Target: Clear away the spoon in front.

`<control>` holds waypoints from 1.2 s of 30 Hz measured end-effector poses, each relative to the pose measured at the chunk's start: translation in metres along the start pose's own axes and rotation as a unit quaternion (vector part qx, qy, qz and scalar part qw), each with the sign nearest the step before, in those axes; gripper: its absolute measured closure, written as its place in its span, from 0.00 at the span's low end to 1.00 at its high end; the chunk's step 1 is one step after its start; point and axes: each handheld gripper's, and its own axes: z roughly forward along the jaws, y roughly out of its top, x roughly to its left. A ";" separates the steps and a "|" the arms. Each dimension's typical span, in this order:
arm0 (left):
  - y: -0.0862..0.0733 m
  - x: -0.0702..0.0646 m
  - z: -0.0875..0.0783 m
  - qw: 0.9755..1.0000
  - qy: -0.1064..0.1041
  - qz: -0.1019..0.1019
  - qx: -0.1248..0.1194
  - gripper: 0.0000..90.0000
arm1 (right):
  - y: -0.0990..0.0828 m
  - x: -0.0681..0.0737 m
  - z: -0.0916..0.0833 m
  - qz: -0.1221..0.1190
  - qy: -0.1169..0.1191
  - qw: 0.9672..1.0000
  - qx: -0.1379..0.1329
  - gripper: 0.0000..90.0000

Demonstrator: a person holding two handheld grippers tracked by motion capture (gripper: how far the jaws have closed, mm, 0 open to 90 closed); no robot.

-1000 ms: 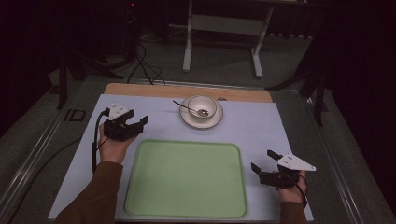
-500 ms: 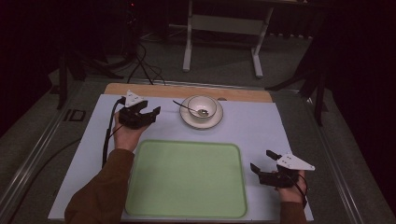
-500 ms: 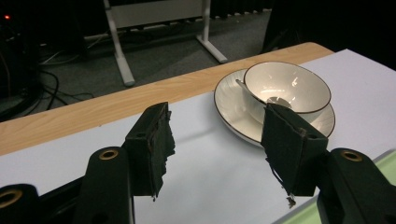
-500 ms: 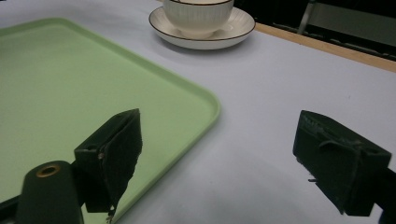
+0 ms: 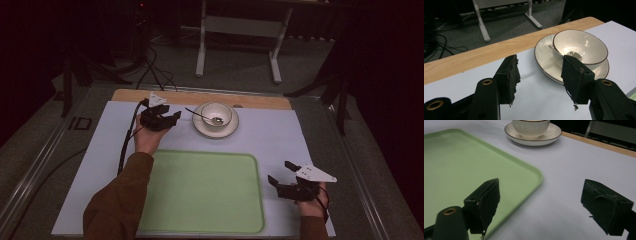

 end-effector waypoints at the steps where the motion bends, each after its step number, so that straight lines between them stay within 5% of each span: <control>1: 0.002 -0.001 0.003 1.000 -0.005 -0.005 0.000 0.53 | 0.000 0.000 0.000 0.000 0.000 1.000 0.000 0.17; 17: 0.004 -0.011 0.054 0.998 -0.040 -0.030 0.034 0.57 | 0.000 0.003 0.002 -0.008 0.005 1.000 0.005 0.17; 20: 0.003 -0.013 0.062 0.996 -0.064 -0.051 0.028 0.64 | 0.000 0.002 0.002 -0.009 0.007 1.000 0.005 0.17; 30: 0.003 -0.021 0.058 0.994 -0.096 -0.049 0.014 0.92 | 0.000 0.004 0.001 -0.010 0.008 1.000 0.005 0.17; 36: 0.006 -0.029 0.050 0.996 -0.084 -0.031 -0.003 0.99 | 0.000 0.004 0.001 -0.011 0.008 1.000 0.004 0.17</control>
